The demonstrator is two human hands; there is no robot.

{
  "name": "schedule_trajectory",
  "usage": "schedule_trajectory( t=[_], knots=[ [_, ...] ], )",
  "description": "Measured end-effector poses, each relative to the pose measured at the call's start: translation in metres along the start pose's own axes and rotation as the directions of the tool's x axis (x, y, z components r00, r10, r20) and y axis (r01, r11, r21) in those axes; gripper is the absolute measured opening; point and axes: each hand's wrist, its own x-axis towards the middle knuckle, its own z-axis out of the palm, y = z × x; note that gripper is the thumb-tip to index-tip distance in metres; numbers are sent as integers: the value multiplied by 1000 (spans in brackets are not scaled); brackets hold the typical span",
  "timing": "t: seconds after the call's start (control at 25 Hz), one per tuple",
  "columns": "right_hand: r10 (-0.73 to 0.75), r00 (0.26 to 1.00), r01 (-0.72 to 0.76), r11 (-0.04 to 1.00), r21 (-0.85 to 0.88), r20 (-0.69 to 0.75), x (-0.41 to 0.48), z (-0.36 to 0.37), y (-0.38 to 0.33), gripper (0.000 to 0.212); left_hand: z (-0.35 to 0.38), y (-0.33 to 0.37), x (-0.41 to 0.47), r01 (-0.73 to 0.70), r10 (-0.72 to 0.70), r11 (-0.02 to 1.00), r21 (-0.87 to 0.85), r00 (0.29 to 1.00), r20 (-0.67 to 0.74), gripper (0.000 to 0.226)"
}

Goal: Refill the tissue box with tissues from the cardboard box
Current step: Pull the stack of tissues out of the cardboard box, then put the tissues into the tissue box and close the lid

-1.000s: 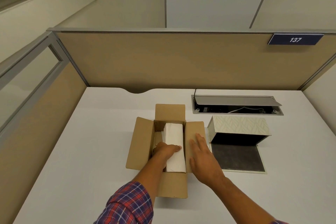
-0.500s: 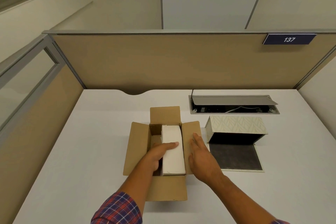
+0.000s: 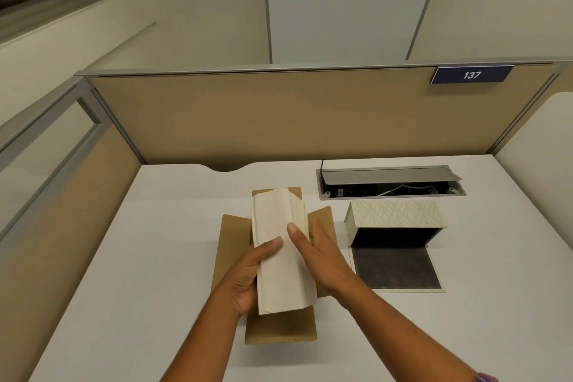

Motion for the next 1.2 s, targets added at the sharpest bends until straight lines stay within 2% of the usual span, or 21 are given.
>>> schedule_trajectory(
  t=[0.12,0.24,0.4,0.52,0.68,0.76,0.84,0.92,1.04,1.12,1.2],
  knots=[
    [31,999,-29,998,55,-44,-5,5,2,101,32,-2,-13,-45,45,999,31,999,-7,49],
    [3,986,6,998,56,-167,-19,-3,7,99,58,-13,-18,-40,42,995,87,999,-22,54],
    [50,974,-48,999,16,-219,-34,-20,20,94,81,-37,-19,-38,42,996,79,998,-53,59],
    [107,977,-101,994,42,-184,-49,-45,36,93,105,-51,-19,-12,12,1000,3,998,-66,59],
    [182,982,-173,975,136,-57,-80,-86,57,84,140,-60,-13,-36,26,995,-96,994,-108,42],
    [199,979,-184,960,213,-50,-92,-108,73,95,159,-65,-9,-39,20,988,-152,992,-125,41],
    [213,971,-177,946,271,-110,-99,-130,92,108,178,-74,-5,-66,40,979,-191,990,-137,43],
    [243,955,-160,907,390,-173,-102,-151,111,106,193,-83,0,-137,104,971,-195,980,-172,44],
    [301,926,-95,768,633,-226,-101,-187,137,90,206,-90,6,-211,165,952,-221,963,-212,49],
    [331,907,-47,693,719,-259,-100,-214,153,74,209,-95,9,-177,133,965,-193,966,-220,43],
    [381,885,-52,653,755,-269,-96,-237,169,58,211,-106,11,-71,47,991,-114,978,-204,37]
  ],
)
